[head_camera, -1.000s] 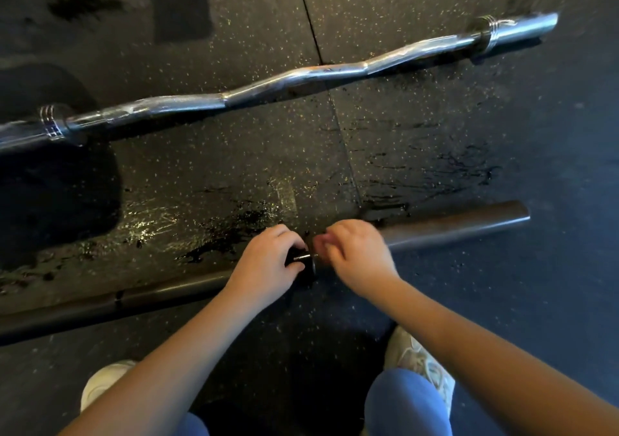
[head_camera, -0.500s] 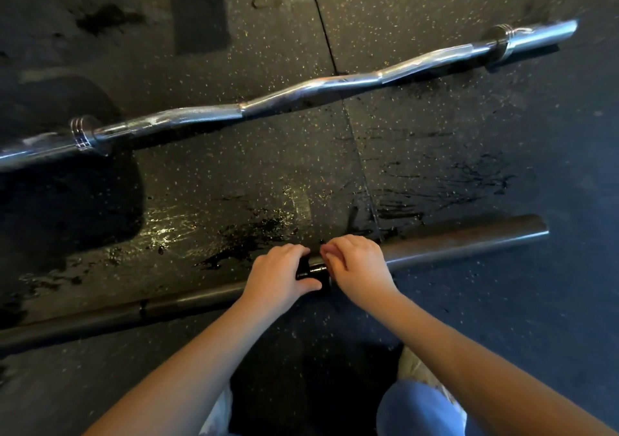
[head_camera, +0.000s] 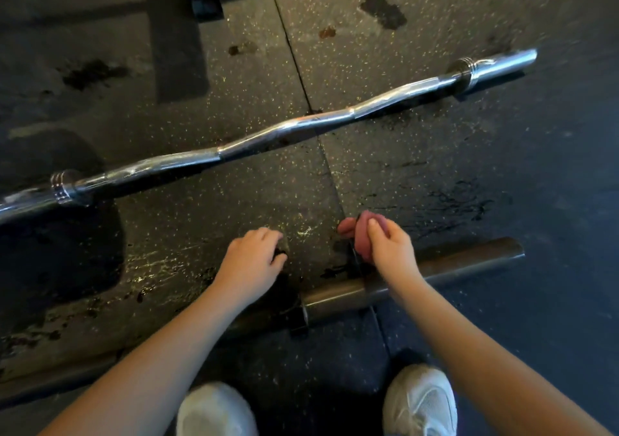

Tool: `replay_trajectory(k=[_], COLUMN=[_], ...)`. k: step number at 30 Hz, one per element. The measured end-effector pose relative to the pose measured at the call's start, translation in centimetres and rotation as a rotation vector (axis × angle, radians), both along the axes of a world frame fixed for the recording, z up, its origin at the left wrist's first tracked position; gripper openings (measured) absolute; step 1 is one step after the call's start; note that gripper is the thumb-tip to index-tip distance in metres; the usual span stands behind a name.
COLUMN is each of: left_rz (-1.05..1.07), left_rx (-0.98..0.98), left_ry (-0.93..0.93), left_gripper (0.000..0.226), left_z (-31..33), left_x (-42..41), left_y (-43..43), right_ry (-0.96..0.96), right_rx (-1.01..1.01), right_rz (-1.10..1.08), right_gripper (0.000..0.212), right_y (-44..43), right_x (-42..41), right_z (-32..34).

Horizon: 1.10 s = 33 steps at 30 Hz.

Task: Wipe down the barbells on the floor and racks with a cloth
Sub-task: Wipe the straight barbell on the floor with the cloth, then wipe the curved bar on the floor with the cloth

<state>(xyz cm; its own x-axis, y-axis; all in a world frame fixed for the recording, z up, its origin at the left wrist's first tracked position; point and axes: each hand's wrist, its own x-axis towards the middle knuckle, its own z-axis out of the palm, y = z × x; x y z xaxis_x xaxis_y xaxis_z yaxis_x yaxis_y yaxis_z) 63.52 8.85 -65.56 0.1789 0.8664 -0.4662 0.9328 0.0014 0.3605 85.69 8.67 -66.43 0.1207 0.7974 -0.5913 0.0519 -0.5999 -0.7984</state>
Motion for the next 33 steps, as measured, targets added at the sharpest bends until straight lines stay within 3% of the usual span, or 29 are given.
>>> replay_trajectory(k=[5,9,15,24,33], left_rz=[0.099,0.081,0.115,0.153,0.085], left_rx=[0.065,0.092,-0.008,-0.225,-0.270], left_ry=[-0.023,-0.029,-0.051,-0.125,-0.118], left_gripper=[0.043,0.044,0.046,0.047,0.045], left_z=[-0.3,-0.4,3.1,15.7,29.0], left_x=[1.7,3.4,5.6,9.2,13.7], left_y=[4.9,8.3,10.1,8.8,12.6], right_ry=[0.171,0.189,0.208,0.323,0.132], right_rx=[0.050,0.123,-0.046,-0.272,-0.368], right_rz=[-0.073,-0.093,-0.207,-0.312,-0.392], right_gripper=[0.053,0.050,0.053,0.047,0.035], right_y=[3.3,5.2,7.4,8.2,11.2], right_x=[3.7,5.7,8.4,11.4,15.1], right_z=[0.3,0.1,2.0,15.7,29.8])
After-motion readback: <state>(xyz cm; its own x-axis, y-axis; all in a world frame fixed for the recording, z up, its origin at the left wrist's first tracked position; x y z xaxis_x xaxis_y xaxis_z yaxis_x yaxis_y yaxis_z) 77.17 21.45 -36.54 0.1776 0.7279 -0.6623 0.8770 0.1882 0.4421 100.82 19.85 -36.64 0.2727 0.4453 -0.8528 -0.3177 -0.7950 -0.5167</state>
